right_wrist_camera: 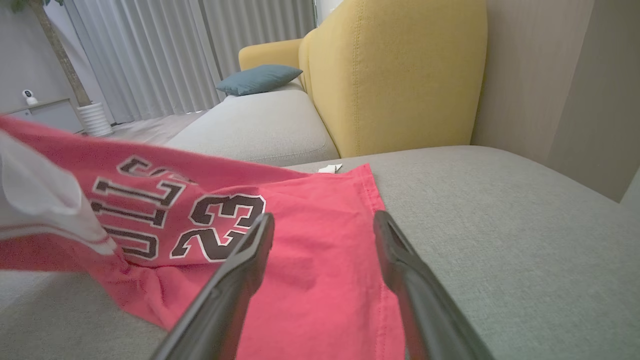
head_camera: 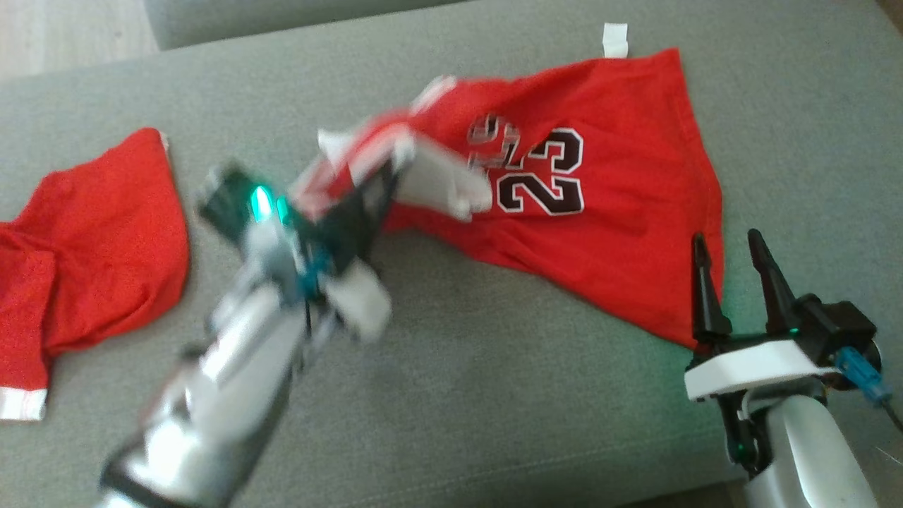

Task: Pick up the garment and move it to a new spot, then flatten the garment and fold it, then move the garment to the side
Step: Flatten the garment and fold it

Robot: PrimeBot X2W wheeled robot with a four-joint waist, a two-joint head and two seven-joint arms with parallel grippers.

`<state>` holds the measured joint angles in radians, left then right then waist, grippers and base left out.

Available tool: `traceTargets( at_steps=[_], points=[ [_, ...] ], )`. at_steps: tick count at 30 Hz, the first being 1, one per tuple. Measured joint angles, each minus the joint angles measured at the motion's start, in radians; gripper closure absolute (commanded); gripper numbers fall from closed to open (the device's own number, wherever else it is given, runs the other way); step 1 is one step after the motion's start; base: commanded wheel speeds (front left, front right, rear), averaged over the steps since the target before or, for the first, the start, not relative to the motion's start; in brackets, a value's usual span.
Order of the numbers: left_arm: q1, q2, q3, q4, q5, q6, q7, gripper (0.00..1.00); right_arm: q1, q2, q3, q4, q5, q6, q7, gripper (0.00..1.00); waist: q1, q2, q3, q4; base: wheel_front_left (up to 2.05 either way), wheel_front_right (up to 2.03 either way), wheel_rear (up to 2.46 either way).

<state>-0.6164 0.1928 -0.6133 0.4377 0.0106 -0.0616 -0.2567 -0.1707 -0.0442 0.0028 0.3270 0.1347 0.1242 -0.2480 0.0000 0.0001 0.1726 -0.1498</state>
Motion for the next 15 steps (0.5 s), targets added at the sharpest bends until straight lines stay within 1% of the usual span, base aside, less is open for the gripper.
traceTargets(
  at_steps=[5,9,10,11,15],
  points=[
    [0.22,0.06,-0.077,-0.068,0.015,0.001,0.0,1.0,0.032,-0.001,-0.025,0.013,0.011,0.0,0.0,0.0,0.0,0.0,-0.039,0.025,0.0,0.0,0.0],
    [0.305,0.077,-0.094,-0.066,0.003,0.003,0.0,1.0,0.059,0.0,-0.022,0.026,0.014,0.0,0.0,0.0,0.0,0.0,-0.07,0.051,0.0,0.0,0.0],
    [0.314,0.077,-0.095,-0.052,-0.005,0.006,0.0,0.54,0.061,0.0,-0.021,0.028,0.014,0.0,0.0,0.0,0.0,0.0,-0.077,0.058,0.0,0.0,0.0],
    [0.321,0.077,-0.094,-0.038,-0.012,0.013,0.0,0.0,0.061,-0.001,-0.018,0.029,0.014,0.0,0.0,0.0,0.0,0.0,-0.084,0.064,0.0,0.0,0.0],
    [0.329,0.062,-0.076,-0.023,-0.043,0.054,0.0,0.0,0.061,0.0,-0.012,0.029,0.014,0.0,0.0,0.0,0.0,0.0,-0.107,0.082,0.0,0.0,0.0]
  ],
)
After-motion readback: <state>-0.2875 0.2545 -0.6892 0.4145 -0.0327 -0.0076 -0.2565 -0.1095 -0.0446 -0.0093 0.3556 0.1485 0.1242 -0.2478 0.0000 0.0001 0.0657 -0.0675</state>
